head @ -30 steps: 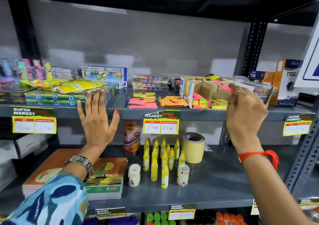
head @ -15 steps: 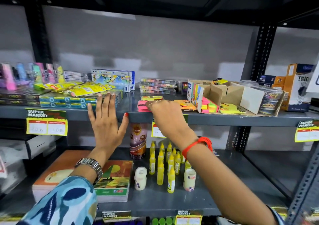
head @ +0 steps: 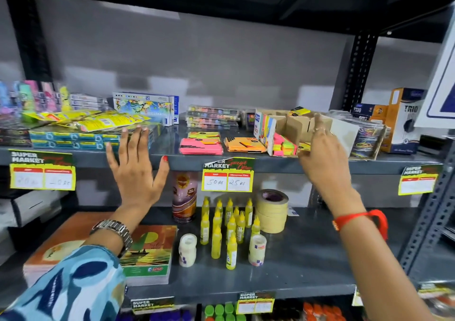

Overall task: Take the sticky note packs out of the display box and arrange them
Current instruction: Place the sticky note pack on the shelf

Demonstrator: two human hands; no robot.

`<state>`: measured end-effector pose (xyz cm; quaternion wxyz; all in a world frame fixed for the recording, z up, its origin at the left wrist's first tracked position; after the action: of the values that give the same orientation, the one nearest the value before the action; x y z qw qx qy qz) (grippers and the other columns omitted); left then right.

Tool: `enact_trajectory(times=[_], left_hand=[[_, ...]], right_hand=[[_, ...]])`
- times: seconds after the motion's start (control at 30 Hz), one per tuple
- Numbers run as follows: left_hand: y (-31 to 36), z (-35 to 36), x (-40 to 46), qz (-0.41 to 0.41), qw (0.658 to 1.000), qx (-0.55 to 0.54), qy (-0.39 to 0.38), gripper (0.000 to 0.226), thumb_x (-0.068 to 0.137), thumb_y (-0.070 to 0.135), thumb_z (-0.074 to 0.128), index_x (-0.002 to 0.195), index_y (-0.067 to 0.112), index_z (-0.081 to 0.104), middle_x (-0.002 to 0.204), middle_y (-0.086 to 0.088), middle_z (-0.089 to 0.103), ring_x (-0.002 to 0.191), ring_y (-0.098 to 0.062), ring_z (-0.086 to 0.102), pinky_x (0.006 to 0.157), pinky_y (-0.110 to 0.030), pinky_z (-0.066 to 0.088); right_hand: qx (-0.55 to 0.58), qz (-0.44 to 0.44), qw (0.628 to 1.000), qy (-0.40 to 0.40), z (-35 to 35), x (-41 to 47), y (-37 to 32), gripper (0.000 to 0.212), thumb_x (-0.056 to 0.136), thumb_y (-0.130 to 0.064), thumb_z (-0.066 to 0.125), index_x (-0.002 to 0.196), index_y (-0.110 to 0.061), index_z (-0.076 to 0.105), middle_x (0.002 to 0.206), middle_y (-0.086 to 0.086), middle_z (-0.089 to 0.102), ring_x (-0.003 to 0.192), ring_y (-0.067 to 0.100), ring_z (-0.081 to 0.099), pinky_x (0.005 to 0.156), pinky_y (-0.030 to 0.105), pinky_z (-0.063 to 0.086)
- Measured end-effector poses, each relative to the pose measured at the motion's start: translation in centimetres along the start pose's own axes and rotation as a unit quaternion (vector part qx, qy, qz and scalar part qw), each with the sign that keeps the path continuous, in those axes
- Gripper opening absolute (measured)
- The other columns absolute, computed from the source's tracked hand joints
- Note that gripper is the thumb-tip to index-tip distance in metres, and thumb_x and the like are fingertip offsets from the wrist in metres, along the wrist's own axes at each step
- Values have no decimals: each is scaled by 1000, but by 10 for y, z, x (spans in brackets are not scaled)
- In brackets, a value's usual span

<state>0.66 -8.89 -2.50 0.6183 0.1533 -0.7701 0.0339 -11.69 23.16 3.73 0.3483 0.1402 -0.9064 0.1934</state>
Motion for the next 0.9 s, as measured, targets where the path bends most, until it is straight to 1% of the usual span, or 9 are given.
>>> enact_trajectory(times=[0.07, 0.2, 0.27, 0.33, 0.47, 0.6, 0.7, 0.77, 0.9], left_hand=[[0, 0, 0, 0, 1000, 1, 0, 66, 91, 44, 35, 142, 3, 38, 142, -17, 45, 137, -33, 30, 116, -42, -5], [0, 1, 0, -1, 1000, 2, -5, 67, 92, 45, 33, 143, 3, 38, 142, -17, 45, 136, -33, 29, 116, -42, -6], [-1, 2, 0, -1, 1000, 3, -10, 67, 92, 46, 32, 143, 3, 37, 143, -17, 44, 137, -33, 29, 116, -42, -5], [-1, 2, 0, -1, 1000, 4, -15, 67, 92, 46, 32, 143, 3, 37, 144, -17, 43, 137, -33, 29, 116, -43, -5], [-2, 2, 1, -2, 1000, 8, -20, 68, 92, 46, 32, 144, 3, 36, 145, -16, 42, 138, -33, 29, 116, -44, -4], [-2, 2, 0, -3, 1000, 12, -23, 68, 92, 46, 32, 144, 2, 36, 145, -16, 43, 138, -32, 28, 116, -47, 0], [-1, 2, 0, 3, 1000, 12, -18, 65, 92, 44, 33, 142, 2, 40, 142, -17, 46, 137, -31, 30, 115, -49, 4], [-2, 1, 0, 2, 1000, 13, -14, 65, 92, 44, 34, 140, 1, 41, 141, -17, 47, 137, -31, 30, 115, -49, 6], [-3, 2, 0, 0, 1000, 16, -25, 66, 95, 48, 30, 140, 1, 41, 143, -16, 46, 138, -30, 28, 115, -50, 7]], right_hand=[[-46, -7, 997, -54, 17, 1, 13, 72, 83, -2, 58, 143, 5, 19, 124, 27, 54, 116, 40, 48, 95, 48, 43], [-158, -52, 983, -83, 28, -10, 14, 22, 83, -2, 55, 105, -2, 57, 102, 20, 67, 103, 36, 59, 103, 54, 36], [-158, -52, 986, -16, 16, -13, 15, 16, 80, 2, 57, 94, -1, 64, 90, 22, 69, 93, 39, 63, 100, 52, 39], [-124, -12, 992, 35, 3, -16, 24, 14, 79, 3, 60, 90, 0, 69, 83, 26, 69, 83, 43, 64, 82, 45, 49], [-14, 67, 987, 146, -25, -18, 42, 15, 86, 0, 56, 98, 4, 64, 85, 32, 67, 79, 47, 62, 63, 44, 50], [96, -16, 934, 343, -63, -22, 12, 24, 87, 0, 54, 109, 1, 65, 95, 23, 71, 83, 41, 61, 68, 40, 47], [111, -142, 899, 399, -69, -16, -50, 25, 83, 2, 59, 106, -3, 68, 87, 15, 74, 73, 34, 62, 67, 31, 40], [108, -204, 900, 370, -56, -6, -98, 25, 80, 5, 64, 102, -6, 71, 84, 10, 75, 70, 30, 63, 62, 30, 43], [95, -230, 955, 160, -1, 30, -165, 16, 80, 5, 60, 88, -4, 71, 80, 15, 72, 78, 34, 63, 56, 33, 50]])
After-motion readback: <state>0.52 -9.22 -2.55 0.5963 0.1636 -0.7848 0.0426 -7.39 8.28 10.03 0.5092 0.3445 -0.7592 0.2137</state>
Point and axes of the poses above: each hand's wrist, its own x-axis towards the middle knuckle, its own z-axis out of the palm, y = z × x, the point moved 9 cm from there along x, towards the middle knuckle
